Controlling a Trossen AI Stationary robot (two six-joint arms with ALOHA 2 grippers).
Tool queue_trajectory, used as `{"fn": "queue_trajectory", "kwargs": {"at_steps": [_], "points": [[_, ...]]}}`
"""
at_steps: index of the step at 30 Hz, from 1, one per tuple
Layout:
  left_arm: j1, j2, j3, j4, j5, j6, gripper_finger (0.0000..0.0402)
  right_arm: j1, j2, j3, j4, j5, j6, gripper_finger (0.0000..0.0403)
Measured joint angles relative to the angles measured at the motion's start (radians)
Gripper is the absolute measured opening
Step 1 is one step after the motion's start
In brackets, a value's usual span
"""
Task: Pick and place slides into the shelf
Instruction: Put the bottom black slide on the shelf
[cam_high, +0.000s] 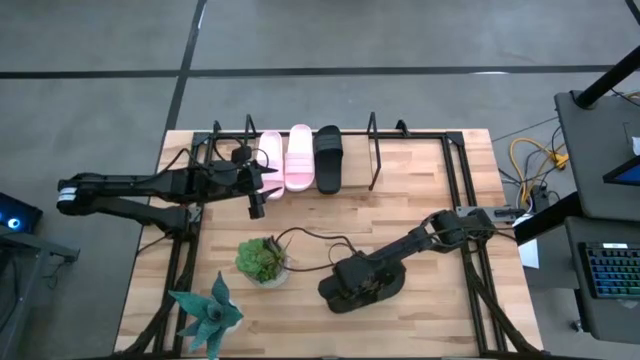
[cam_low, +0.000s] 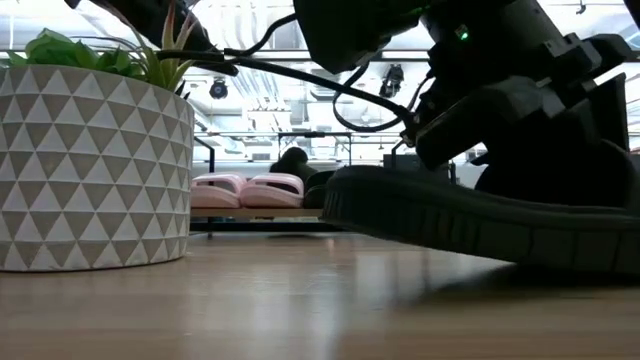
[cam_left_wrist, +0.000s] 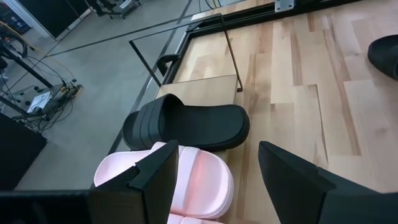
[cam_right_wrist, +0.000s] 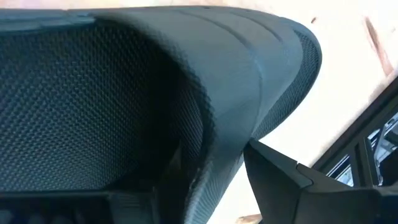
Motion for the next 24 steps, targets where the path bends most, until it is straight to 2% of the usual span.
{"fn": "queue_trajectory", "kwargs": {"at_steps": [5,9,12,14,20,24], "points": [[0.0,-0.001,0.0,-0.001,0.0,0.0,0.0206,0.001,0.0,0.001,0.0,-0.003,-0.061,0.014],[0.0,-0.002,0.0,-0.001,0.0,0.003,0.0206,0.006,0.001,0.004,0.0,0.003,-0.115,0.0092],[0.0,-0.006,0.0,-0.003,0.0,0.005,0.0206,0.007,0.002,0.014,-0.003,0.059,-0.116,0.0045],[0.0,-0.01,0.0,0.0,0.0,0.025,0.0206,0.009,0.002,0.025,-0.002,0.123,-0.146,0.0019],[0.0,-0.031,0.007,0.004,0.0,0.051,0.0206,0.013,0.002,0.091,0.007,0.355,-0.261,0.0014],[0.0,-0.064,0.007,0.005,0.0,0.05,0.0206,0.013,0.002,0.167,0.016,0.558,-0.364,0.0014]]}}
